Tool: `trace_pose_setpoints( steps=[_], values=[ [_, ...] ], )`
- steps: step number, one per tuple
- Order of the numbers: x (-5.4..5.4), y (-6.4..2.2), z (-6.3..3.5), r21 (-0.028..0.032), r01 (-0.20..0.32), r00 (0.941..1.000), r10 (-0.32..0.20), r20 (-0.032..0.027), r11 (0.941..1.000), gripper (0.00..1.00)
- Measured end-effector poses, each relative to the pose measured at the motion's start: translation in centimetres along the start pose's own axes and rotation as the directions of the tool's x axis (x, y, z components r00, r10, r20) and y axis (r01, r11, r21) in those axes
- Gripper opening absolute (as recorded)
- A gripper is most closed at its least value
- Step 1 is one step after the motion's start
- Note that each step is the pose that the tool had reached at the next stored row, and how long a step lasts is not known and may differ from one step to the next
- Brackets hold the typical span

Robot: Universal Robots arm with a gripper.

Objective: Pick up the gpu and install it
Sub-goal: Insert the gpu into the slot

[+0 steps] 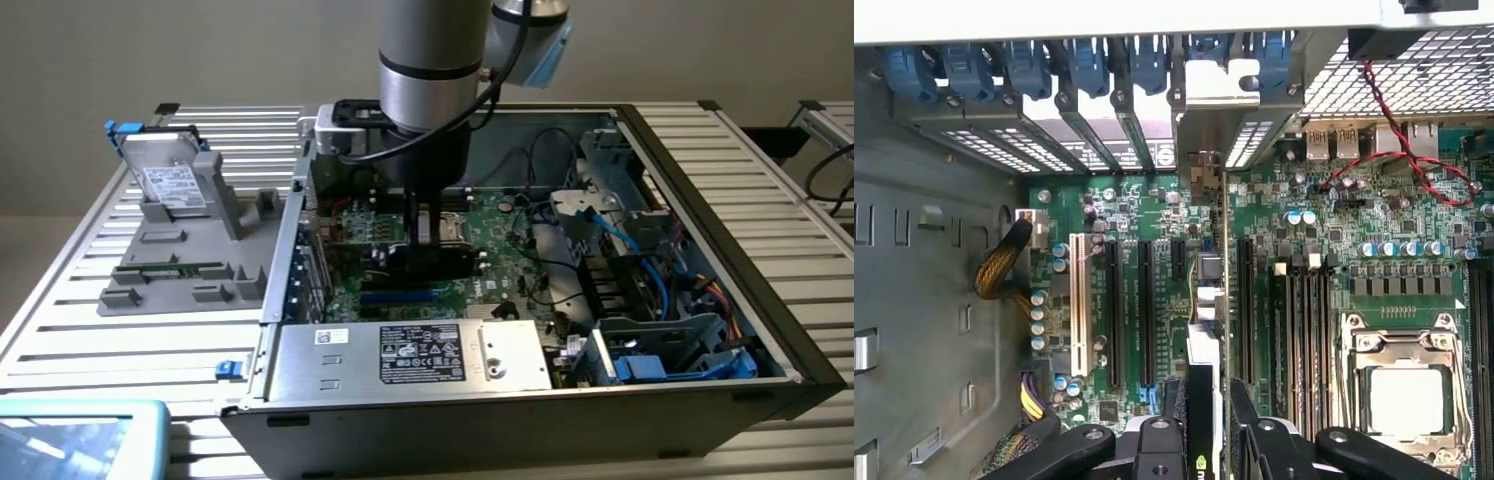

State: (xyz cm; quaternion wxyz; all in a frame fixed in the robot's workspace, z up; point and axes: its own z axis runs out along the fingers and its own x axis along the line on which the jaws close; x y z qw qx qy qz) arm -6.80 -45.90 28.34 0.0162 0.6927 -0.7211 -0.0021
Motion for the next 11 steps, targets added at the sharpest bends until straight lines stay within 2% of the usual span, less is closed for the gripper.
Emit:
trace_pose_setpoints(
  steps=[6, 11],
  values=[
    [0.19, -0.01, 0.07, -0.0004, 0.0, 1.0, 0.0, 0.0001, 1.0, 0.28],
    [0.19, 0.15, 0.66, -0.0012, 0.0, 1.0, 0.0, 0.0, 1.0, 0.28]
  ],
)
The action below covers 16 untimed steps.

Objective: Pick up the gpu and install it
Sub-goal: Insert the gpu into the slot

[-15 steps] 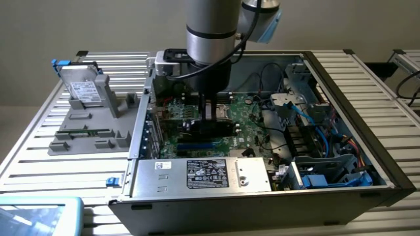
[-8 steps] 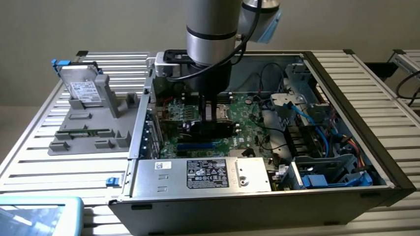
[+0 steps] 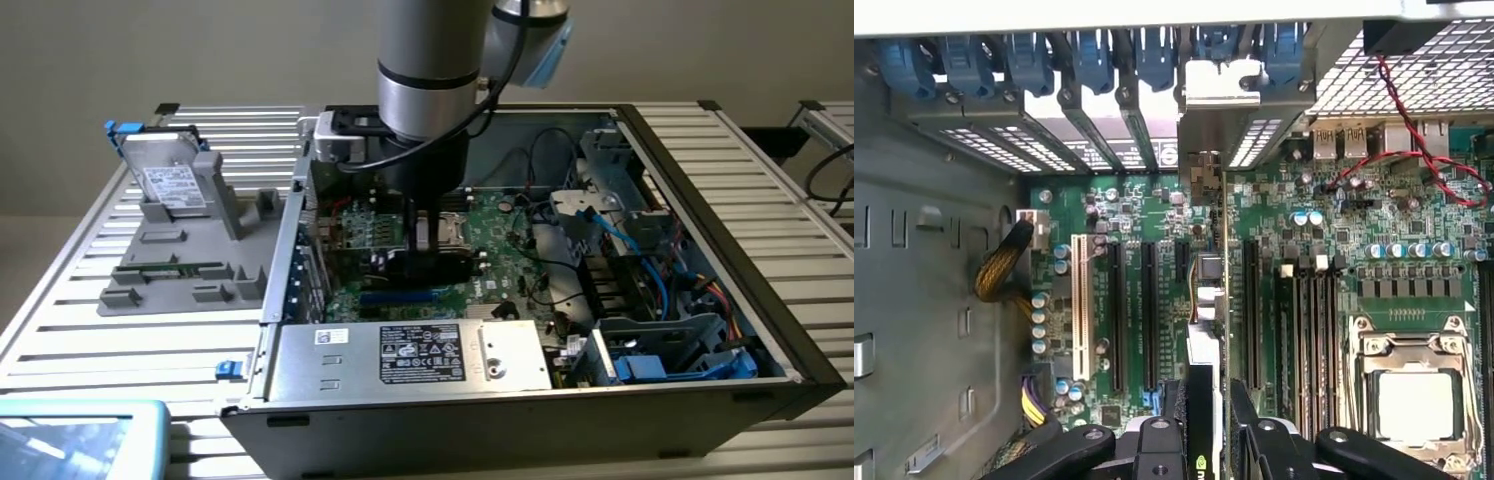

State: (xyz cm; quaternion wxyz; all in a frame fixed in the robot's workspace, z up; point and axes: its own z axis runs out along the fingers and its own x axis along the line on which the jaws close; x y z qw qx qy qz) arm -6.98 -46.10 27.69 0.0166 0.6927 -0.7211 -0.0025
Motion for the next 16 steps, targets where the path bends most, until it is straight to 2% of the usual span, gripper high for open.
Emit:
trace_pose_setpoints(
  steps=[10, 16],
  values=[
    [0.0, 0.25, 0.85, -0.0186, -0.003, 1.0, 0.003, -0.0007, 0.9998, 0.28],
    [-0.2, 0.57, 1.14, -0.0201, -0.005, 1.0, 0.005, -0.001, 0.9998, 0.28]
  ],
)
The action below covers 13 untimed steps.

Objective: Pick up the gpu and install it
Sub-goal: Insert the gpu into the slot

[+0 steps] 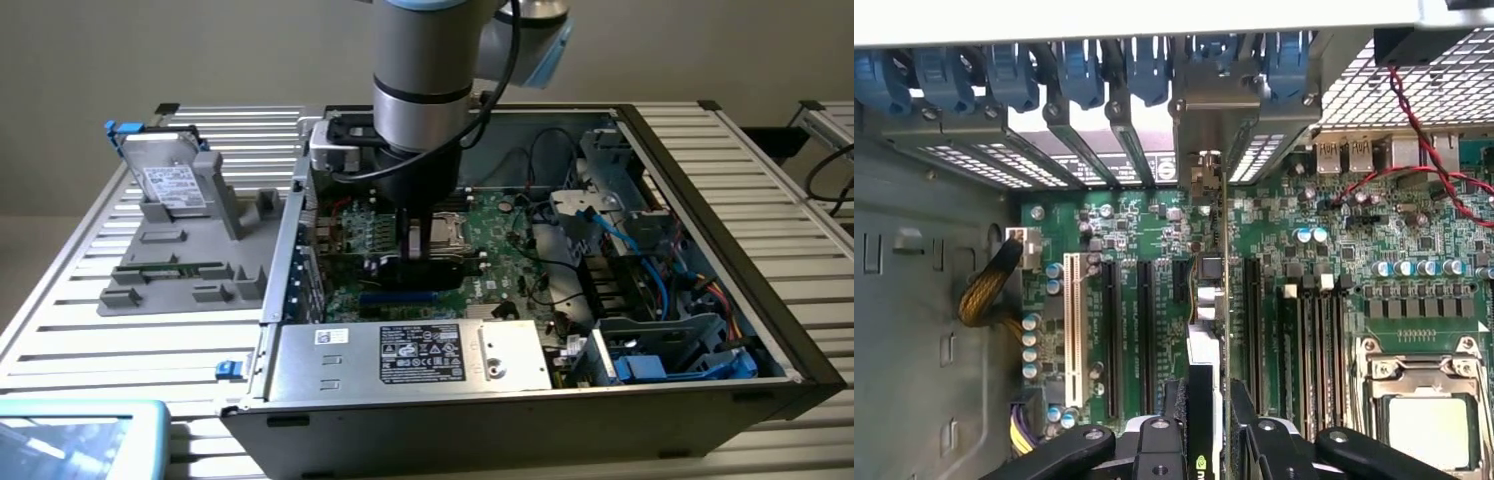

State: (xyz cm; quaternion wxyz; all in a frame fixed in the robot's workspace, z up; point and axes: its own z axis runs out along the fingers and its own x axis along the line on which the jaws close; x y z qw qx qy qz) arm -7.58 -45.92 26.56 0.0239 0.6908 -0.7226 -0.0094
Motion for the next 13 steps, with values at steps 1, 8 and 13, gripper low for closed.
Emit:
trace_pose_setpoints(
  steps=[1, 8, 13],
  values=[
    [-0.02, 0.13, 0.07, 0.0011, 0.0, 1.0, 0.0, -0.0002, 1.0, 0.28],
    [-0.33, 0.41, 0.28, 0.0215, -0.001, 1.0, 0.001, -0.0007, 0.9998, 0.28],
    [-0.4, 0.53, 0.39, 0.0213, -0.003, 1.0, 0.003, -0.001, 0.9998, 0.28]
  ],
)
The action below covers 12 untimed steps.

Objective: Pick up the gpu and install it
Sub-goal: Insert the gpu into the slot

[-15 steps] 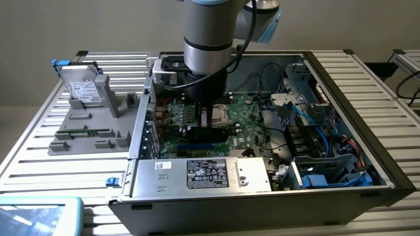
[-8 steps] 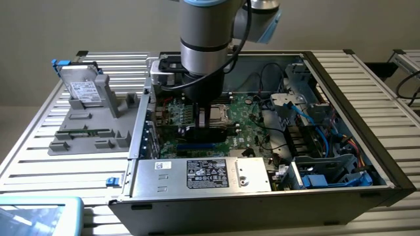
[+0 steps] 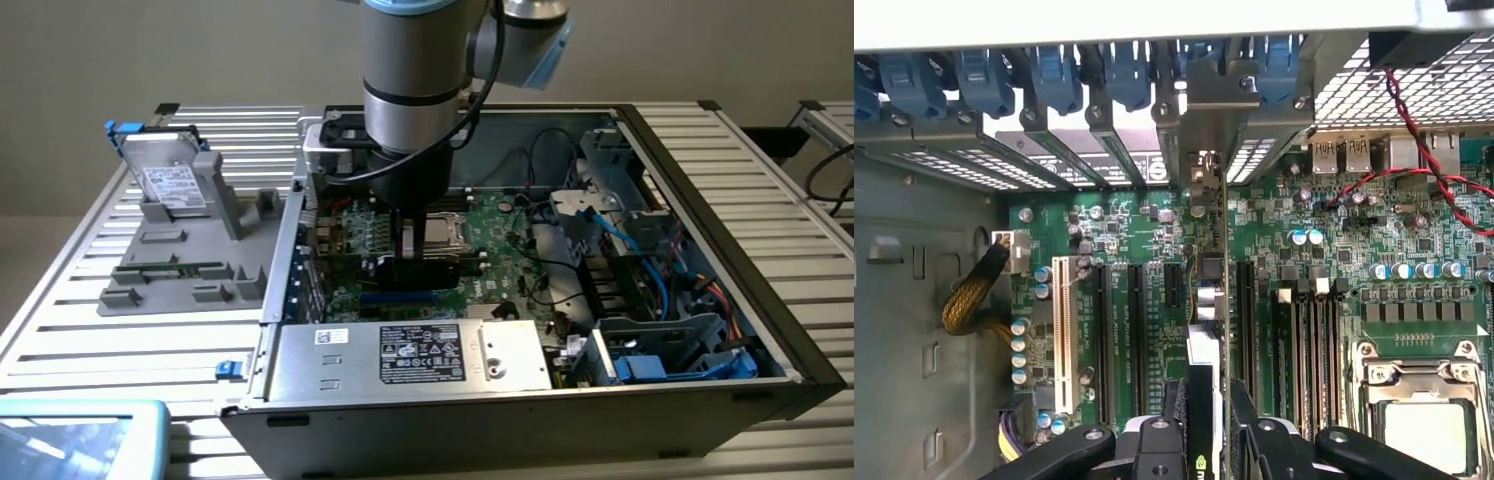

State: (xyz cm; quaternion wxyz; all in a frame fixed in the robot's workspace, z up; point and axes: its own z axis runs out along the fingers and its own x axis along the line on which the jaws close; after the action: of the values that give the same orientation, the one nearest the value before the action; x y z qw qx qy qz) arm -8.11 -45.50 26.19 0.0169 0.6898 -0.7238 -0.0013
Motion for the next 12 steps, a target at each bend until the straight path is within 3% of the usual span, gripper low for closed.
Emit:
trace_pose_setpoints(
  steps=[12],
  values=[
    [-0.01, 0.0, 0.26, 0.0, -0.001, 1.0, 0.001, 0.0002, 1.0, 0.28]
  ],
)
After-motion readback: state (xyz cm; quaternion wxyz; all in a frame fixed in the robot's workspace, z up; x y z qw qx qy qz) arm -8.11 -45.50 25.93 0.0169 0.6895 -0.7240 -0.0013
